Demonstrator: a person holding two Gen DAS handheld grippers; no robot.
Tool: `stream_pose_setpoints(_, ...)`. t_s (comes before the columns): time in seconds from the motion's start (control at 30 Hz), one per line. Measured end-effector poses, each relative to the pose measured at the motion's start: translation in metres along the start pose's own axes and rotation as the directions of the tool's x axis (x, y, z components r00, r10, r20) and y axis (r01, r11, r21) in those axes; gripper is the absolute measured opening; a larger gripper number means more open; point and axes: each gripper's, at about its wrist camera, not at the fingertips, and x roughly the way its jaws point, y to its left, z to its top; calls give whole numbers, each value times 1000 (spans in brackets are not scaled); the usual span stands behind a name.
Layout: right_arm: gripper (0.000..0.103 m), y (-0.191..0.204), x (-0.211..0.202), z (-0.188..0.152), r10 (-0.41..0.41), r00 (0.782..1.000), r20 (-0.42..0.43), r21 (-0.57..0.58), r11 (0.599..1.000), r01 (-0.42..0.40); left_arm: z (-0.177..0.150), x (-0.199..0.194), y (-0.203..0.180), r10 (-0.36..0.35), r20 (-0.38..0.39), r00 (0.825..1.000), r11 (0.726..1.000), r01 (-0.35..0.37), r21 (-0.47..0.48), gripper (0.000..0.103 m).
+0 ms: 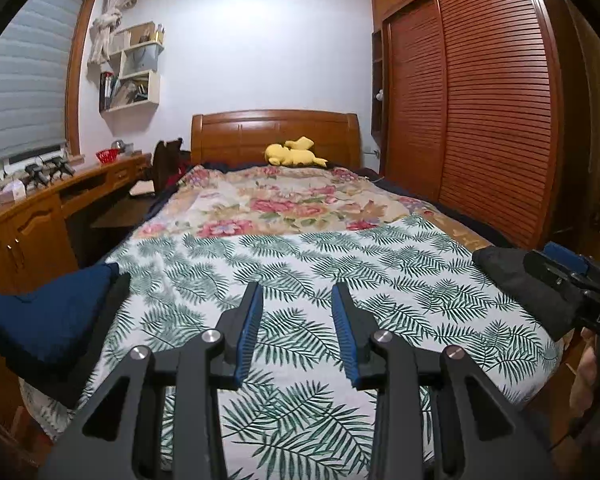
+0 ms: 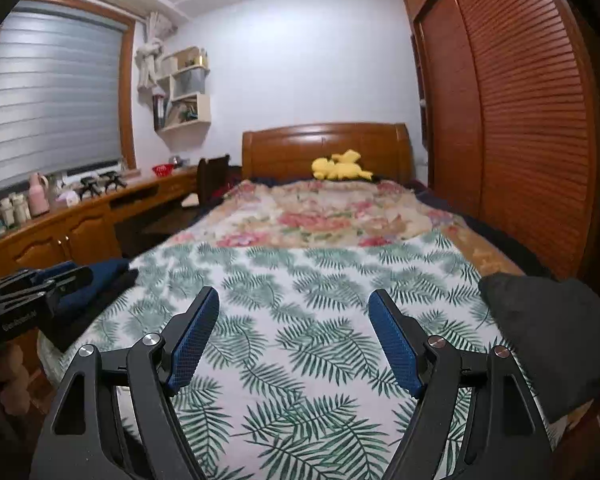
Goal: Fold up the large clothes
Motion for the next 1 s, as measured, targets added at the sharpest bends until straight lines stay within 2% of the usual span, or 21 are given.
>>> stream_pose_setpoints(0.23,79,3,-4,2,8,1000,12,1,1000,-8,2,-13,4,7,13,1000,1000,-7,-2,35)
stream_pose_setpoints(1.0,79,7,-7,-4,18,1000,0,-5,1000,-18,-4,-10,8,5,0,1000,1000,-5,-19,35)
